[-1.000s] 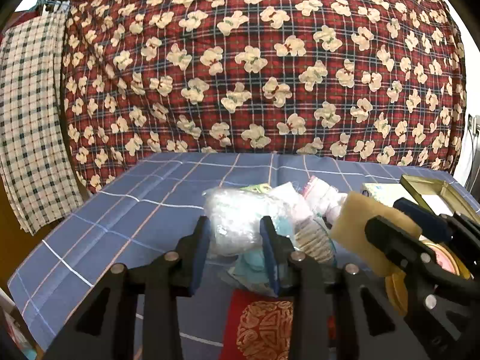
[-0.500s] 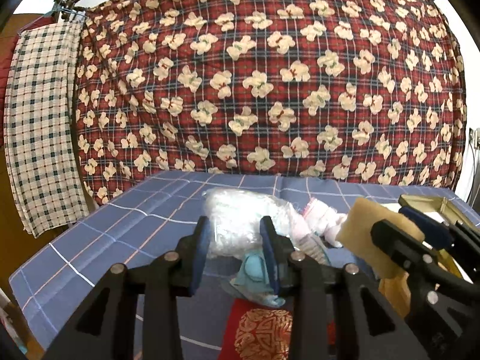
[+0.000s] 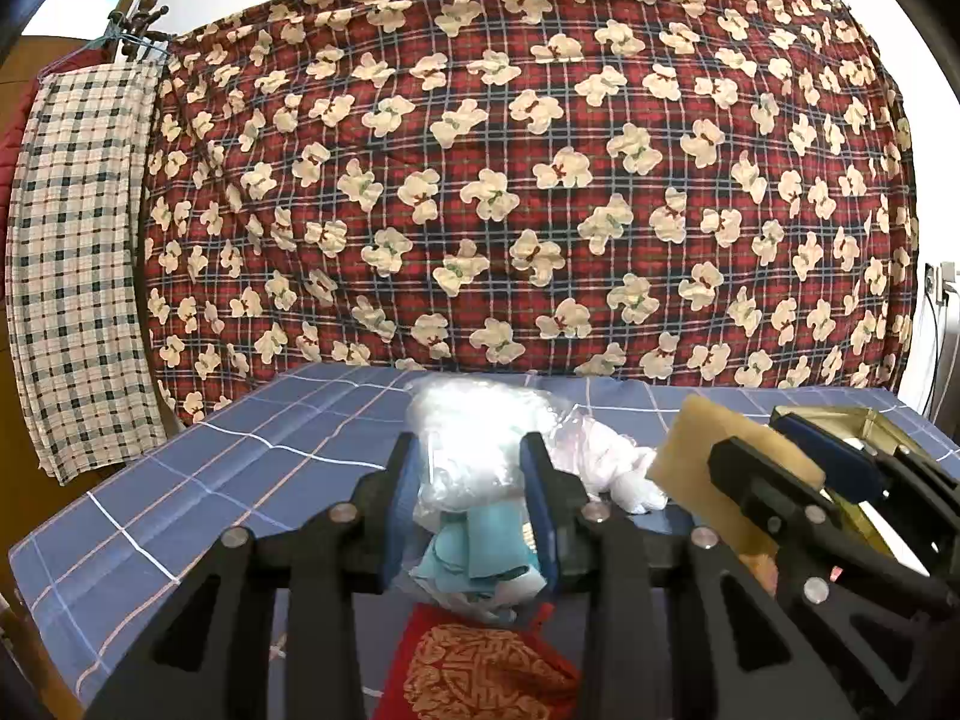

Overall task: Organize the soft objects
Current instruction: 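Lift and carry the plastic bag and felt square toward the gold tin tray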

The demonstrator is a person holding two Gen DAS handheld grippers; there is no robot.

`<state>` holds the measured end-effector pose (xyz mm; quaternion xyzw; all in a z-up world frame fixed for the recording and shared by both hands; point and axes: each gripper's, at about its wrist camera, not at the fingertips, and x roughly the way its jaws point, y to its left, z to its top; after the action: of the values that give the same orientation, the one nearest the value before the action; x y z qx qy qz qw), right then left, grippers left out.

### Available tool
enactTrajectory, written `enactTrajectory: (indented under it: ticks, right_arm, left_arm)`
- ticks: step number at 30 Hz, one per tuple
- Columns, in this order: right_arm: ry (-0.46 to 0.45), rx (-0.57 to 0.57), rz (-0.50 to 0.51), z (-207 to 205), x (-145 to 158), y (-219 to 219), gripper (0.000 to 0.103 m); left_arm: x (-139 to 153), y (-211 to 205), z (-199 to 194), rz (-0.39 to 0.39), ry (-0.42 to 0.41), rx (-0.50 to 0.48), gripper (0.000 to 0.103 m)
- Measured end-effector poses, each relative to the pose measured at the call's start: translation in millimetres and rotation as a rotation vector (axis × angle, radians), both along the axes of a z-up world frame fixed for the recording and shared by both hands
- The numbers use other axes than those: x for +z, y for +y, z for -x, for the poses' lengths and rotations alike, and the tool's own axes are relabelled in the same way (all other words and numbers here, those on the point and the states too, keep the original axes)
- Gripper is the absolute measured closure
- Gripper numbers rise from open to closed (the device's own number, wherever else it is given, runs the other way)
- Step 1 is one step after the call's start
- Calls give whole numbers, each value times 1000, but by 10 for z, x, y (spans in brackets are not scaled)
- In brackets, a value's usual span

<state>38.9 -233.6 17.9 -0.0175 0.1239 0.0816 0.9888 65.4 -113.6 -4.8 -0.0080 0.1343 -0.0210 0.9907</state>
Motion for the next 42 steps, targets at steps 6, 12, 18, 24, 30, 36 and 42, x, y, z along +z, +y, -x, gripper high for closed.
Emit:
enactTrajectory:
  ticks: [6,12,18,24,30,36,42]
  right_arm:
    - [-38,-23,15,82,30,-40,62]
    - [-47,-52,1,122,49,-194,62]
    - [-64,-80,-6,159,67,-340,62]
    - [-72,-108,-21,183,79,-488,62]
    - [-84,-143,-30,226,89,-655,62]
    - [-92,-174,-49,259,101,-814,62]
    - [-97,-191,-52,279,106,-904,62]
  left_arm:
    - [9,-68,38,3,-16,-6,70]
    - [15,-178,73,3,-26,-36,70]
    - [15,-305,79,11,-22,-62,70]
    - [24,-477,108,5,-29,-99,70]
    - [31,-661,118,-5,-30,-130,70]
    - [39,-845,130,-10,-31,-159,70]
    - [44,-968,147,-11,-31,-185,70]
